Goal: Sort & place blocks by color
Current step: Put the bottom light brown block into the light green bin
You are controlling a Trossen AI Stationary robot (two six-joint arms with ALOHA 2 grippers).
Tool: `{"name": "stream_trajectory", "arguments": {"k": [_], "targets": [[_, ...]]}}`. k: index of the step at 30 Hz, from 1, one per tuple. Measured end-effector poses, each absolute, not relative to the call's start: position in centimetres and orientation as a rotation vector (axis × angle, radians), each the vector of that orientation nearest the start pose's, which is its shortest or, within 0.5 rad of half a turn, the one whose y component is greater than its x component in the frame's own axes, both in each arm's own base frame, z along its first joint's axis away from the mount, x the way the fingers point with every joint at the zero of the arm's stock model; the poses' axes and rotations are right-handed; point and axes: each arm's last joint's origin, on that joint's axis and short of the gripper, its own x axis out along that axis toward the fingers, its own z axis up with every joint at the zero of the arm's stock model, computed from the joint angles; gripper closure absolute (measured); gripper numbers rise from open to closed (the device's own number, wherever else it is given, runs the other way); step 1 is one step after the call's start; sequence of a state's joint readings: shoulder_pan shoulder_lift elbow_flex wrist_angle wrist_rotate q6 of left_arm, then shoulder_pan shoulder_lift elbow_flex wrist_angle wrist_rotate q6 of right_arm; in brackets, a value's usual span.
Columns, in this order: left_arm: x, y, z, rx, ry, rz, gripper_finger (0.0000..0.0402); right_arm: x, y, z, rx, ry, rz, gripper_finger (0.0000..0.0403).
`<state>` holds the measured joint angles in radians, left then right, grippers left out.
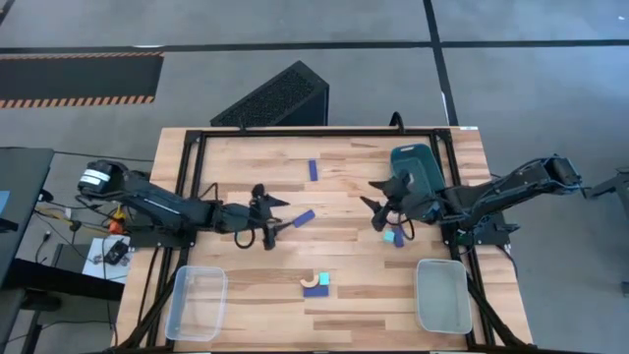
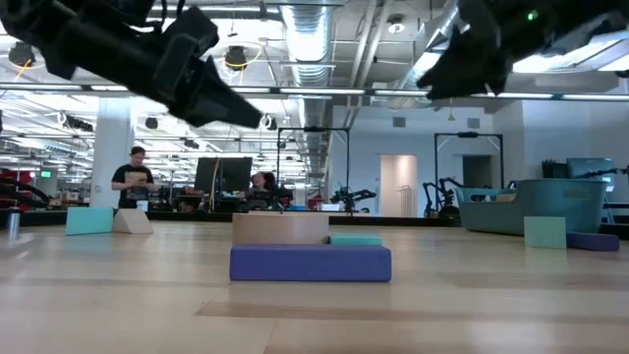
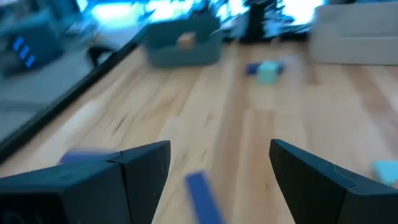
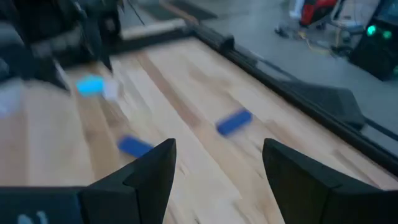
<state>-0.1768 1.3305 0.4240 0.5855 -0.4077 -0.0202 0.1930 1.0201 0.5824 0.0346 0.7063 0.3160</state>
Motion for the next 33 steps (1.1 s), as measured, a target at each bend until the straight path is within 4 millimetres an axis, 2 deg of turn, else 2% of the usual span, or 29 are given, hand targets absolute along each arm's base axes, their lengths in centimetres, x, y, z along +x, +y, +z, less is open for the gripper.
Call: {"name": "stream_trajectory", "arguments": {"k": [2, 6, 9, 13, 16, 18, 21, 26, 33], "targets": [[24.8, -3.3, 17.2, 0.12, 0.28, 0.227, 0.0136, 21.6, 2.4, 24.6, 0.149, 0.239, -0.55, 0.0139], [24.8, -2.9, 16.8, 0.223, 0.312, 0.332, 0.0136, 22.3, 2.2, 24.6, 0.159, 0.206, -0.558, 0.0139], [24.8, -2.7, 16.5, 0.286, 0.35, 0.324, 0.0136, 22.8, 1.9, 23.8, 0.142, 0.245, -0.575, 0.0139], [25.1, -1.9, 16.8, 0.268, 0.316, 0.247, 0.0136, 23.0, 1.9, 23.4, 0.142, 0.273, -0.545, 0.0139], [25.2, -1.3, 17.1, 0.178, 0.272, 0.277, 0.0136, 23.1, 2.0, 23.3, 0.139, 0.284, -0.515, 0.0139], [25.3, -1.5, 17.1, 0.11, 0.264, 0.215, 0.0136, 22.9, 2.1, 23.4, 0.126, 0.285, -0.524, 0.0139], [25.5, -3.2, 16.4, 0.004, 0.282, 0.066, 0.0136, 22.4, 2.3, 23.6, 0.099, 0.28, -0.577, 0.0139], [26.1, -7.7, 14.3, -0.05, 0.322, -0.071, 0.0136, 21.8, 3.3, 23.6, 0.075, 0.298, -0.554, 0.0139], [30.4, -13.7, 12.5, 0.023, 0.345, -0.087, 0.0136, 21.1, 5.6, 22.9, 0.111, 0.345, -0.479, 0.0139]]}}
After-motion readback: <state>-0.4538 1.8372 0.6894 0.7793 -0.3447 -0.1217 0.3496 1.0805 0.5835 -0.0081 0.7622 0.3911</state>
